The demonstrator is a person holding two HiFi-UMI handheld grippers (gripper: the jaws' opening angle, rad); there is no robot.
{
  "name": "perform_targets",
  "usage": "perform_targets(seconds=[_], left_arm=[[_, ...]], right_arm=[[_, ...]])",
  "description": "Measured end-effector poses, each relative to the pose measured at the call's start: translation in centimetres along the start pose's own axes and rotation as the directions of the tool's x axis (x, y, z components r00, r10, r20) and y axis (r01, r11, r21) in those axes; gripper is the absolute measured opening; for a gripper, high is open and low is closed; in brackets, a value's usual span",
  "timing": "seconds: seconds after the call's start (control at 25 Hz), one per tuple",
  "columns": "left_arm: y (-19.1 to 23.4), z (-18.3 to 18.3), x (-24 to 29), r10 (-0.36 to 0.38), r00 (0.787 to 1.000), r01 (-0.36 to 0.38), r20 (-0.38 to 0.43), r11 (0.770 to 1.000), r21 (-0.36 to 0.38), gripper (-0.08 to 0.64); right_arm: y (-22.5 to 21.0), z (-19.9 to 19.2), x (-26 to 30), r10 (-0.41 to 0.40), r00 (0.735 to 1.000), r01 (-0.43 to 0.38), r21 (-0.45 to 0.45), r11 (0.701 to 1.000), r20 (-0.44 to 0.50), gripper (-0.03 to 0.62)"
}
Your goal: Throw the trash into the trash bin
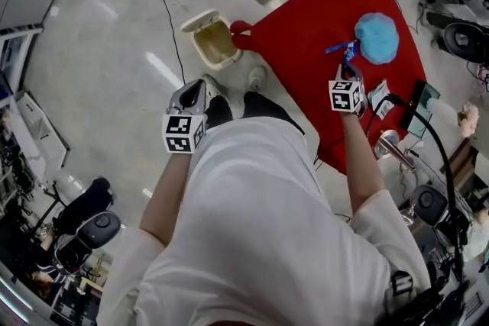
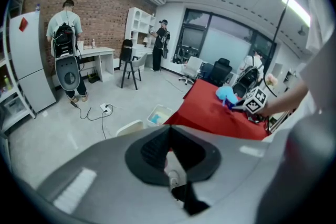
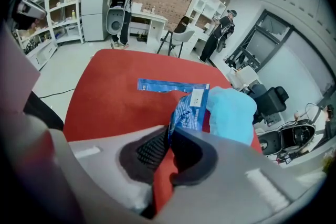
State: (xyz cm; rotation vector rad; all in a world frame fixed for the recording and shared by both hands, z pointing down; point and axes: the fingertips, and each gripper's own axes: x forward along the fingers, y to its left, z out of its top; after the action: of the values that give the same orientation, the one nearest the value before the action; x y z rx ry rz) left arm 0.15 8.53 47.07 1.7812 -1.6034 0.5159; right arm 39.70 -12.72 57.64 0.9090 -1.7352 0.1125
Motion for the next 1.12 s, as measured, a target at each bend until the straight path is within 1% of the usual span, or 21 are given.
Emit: perform_targets(seconds=[0.28, 0.44, 0.6, 0.68, 0.84, 0.96, 1.12], left_arm=[[2.7, -0.4, -1.0, 0.012, 1.0, -0.011, 0.016, 1.0, -0.018, 0.005], [4.2, -0.7, -1.6, 0.019, 1.0, -0.019, 0.021, 0.999, -0.028, 0.005], [5.5, -1.1, -2.1, 0.028, 0.999, -0.028, 0.021, 0.999, -0.04, 0.005], [6.1, -1.3, -2.3, 0.035, 0.999, -0.034, 0.022, 0.998, -0.046, 0.005], [7.3, -1.9, -2.8, 0.05, 0.999, -0.049, 0.017, 0.997, -0.062, 0.005], [8.3, -2.3, -3.0, 0.057, 0.998, -0.056, 0.016, 0.996, -0.073, 0.005], [9.9, -3.0, -3.7, 0.071, 0.997, -0.07, 0.011, 0.994, -0.081, 0.005]], right_arm=[[3.3, 4.4, -1.1, 0.055, 0.996, -0.058, 0.045, 0.997, 0.069, 0.009], [5.8, 7.5, -1.8, 0.09, 0.991, -0.091, 0.013, 0.996, 0.094, 0.006], [9.1, 10.6, -2.1, 0.141, 0.981, -0.143, 0.011, 0.99, 0.137, 0.006], [11.3, 12.2, -2.3, 0.178, 0.971, -0.179, -0.007, 0.984, 0.159, 0.006], [16.3, 15.4, -3.0, 0.262, 0.943, -0.256, -0.055, 0.965, 0.205, 0.006], [19.7, 17.4, -3.4, 0.318, 0.923, -0.305, -0.093, 0.948, 0.218, 0.006], [23.3, 19.2, -3.7, 0.371, 0.903, -0.349, -0.132, 0.928, 0.218, 0.006]])
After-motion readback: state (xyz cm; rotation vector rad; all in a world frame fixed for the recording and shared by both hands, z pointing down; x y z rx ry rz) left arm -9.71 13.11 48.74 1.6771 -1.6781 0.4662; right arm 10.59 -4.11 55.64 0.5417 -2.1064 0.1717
